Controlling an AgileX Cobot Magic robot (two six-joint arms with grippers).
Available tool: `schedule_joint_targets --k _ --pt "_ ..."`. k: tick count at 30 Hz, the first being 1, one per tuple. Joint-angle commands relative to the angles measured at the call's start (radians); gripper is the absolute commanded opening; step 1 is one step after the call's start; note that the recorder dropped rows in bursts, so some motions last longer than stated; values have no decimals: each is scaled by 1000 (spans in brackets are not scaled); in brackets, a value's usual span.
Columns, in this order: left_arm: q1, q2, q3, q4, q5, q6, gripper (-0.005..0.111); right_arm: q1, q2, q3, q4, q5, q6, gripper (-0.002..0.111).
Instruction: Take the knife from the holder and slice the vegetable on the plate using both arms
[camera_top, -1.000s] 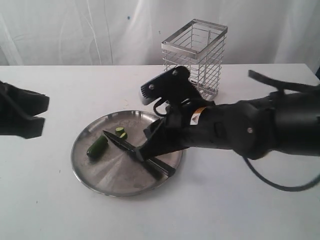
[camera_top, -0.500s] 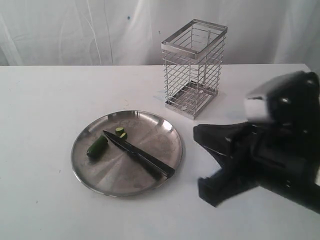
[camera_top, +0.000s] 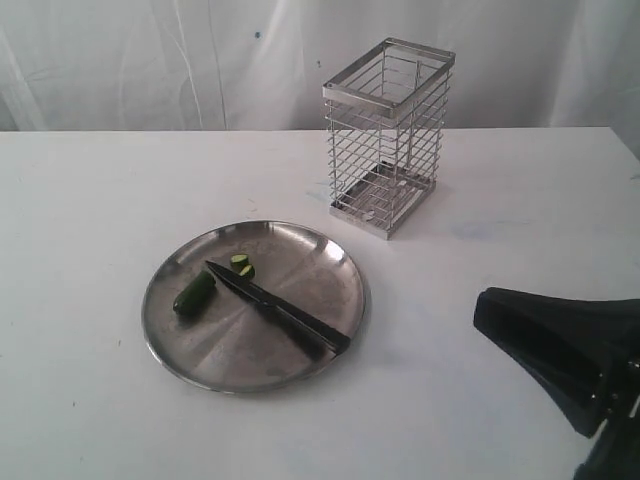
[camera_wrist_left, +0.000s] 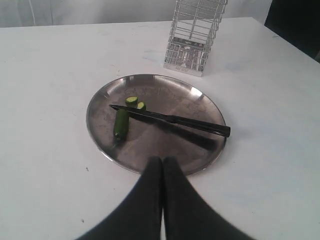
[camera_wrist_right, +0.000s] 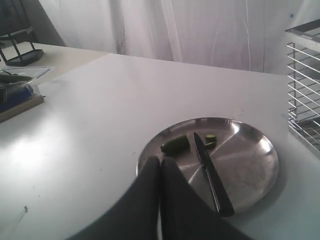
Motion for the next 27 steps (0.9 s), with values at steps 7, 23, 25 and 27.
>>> schedule_joint_targets --k 7,23,25,27 --pt "0 -9 4 -7 -5 -2 0 -22 -109 25 -15 32 -97 0" --pt "0 -9 4 -3 -9 -2 0 -321 -509 291 -44 161 -122 0" --pt "0 -9 4 -3 -9 -2 0 -321 -509 291 -44 161 -117 0" --pt "0 -9 4 -3 -9 -2 0 -321 -509 291 -39 161 -117 0"
